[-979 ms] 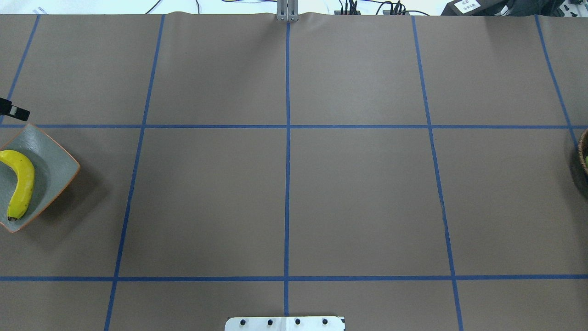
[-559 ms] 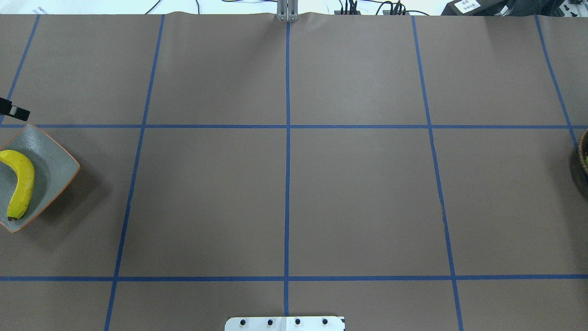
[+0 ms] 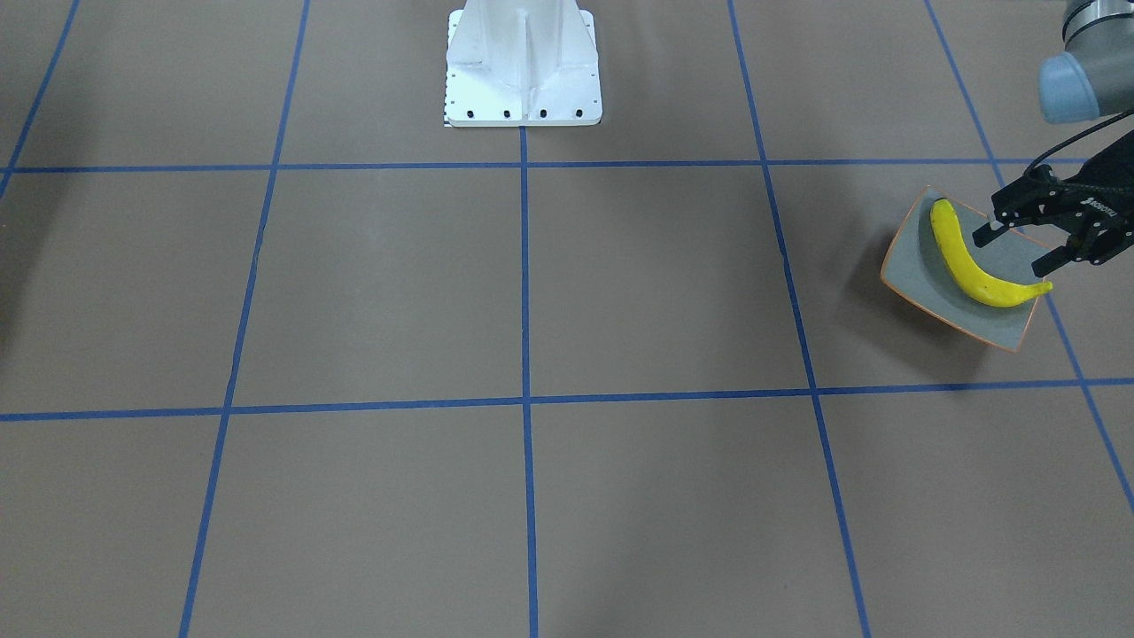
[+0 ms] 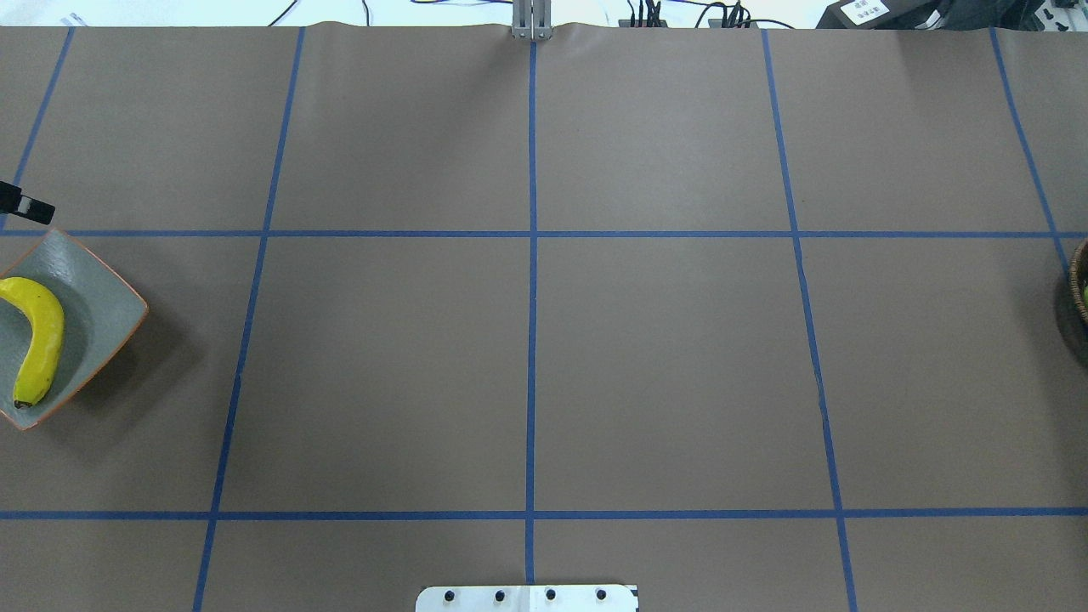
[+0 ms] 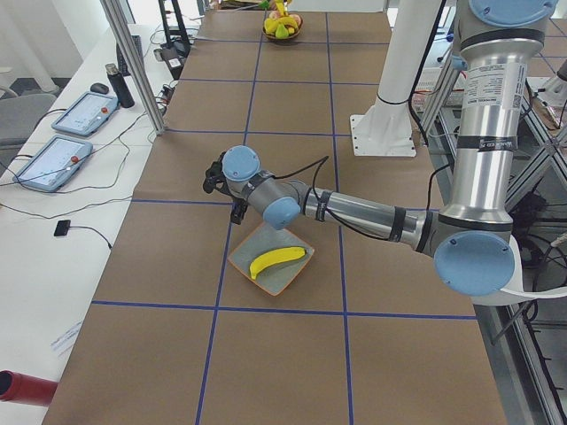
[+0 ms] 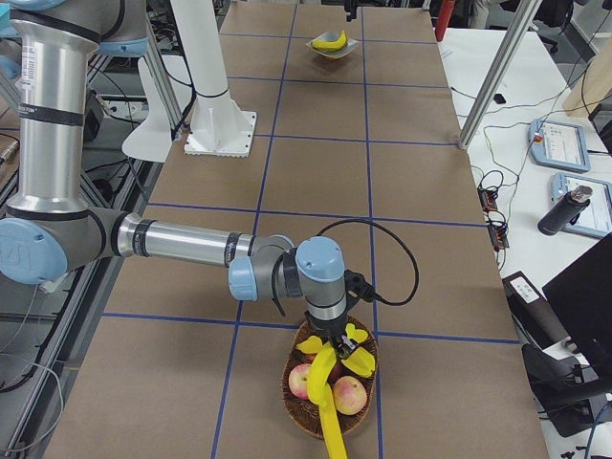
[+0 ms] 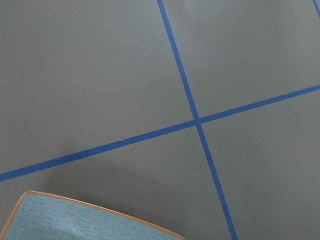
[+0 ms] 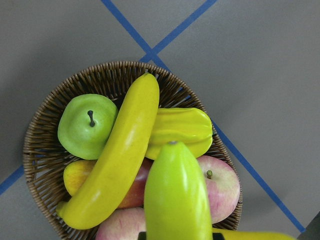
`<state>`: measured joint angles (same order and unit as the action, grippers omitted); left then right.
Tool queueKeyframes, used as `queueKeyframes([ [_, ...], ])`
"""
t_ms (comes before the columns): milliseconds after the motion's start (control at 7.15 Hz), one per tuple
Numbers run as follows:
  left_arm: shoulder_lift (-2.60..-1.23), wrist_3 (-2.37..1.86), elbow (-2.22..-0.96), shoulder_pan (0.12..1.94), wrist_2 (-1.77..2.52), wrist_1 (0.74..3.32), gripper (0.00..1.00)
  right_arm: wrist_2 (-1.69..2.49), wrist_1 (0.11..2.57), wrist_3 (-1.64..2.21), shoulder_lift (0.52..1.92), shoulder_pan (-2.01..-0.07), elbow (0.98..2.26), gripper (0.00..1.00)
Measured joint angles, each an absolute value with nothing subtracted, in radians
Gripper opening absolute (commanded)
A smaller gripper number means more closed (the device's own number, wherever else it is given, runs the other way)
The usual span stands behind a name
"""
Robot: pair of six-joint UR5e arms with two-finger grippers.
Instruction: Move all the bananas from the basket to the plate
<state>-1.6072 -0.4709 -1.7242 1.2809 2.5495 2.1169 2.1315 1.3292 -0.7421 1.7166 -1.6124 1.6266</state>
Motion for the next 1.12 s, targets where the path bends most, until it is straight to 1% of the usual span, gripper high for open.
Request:
queueKeyframes([
  [280, -1.606, -0.471, -1.724, 1.281, 2.549, 2.117, 1.00, 2.132, 1.335, -0.742, 1.717, -1.615, 1.630, 0.00],
  [559, -1.606, -0.470, -1.723, 1.281, 2.549, 2.117, 1.00, 2.135, 1.430, -0.733, 1.675, -1.616, 1.659, 0.00],
  [839, -1.606, -0.469, -1.724, 1.281, 2.549, 2.117, 1.00, 2.135, 1.639, -0.665, 1.555, -1.619, 1.700, 0.00],
  [1119, -1.606, -0.470, -1.727, 1.281, 2.549, 2.117, 1.00, 2.173, 1.702, -0.429, 1.456, -1.615, 1.706, 0.00],
])
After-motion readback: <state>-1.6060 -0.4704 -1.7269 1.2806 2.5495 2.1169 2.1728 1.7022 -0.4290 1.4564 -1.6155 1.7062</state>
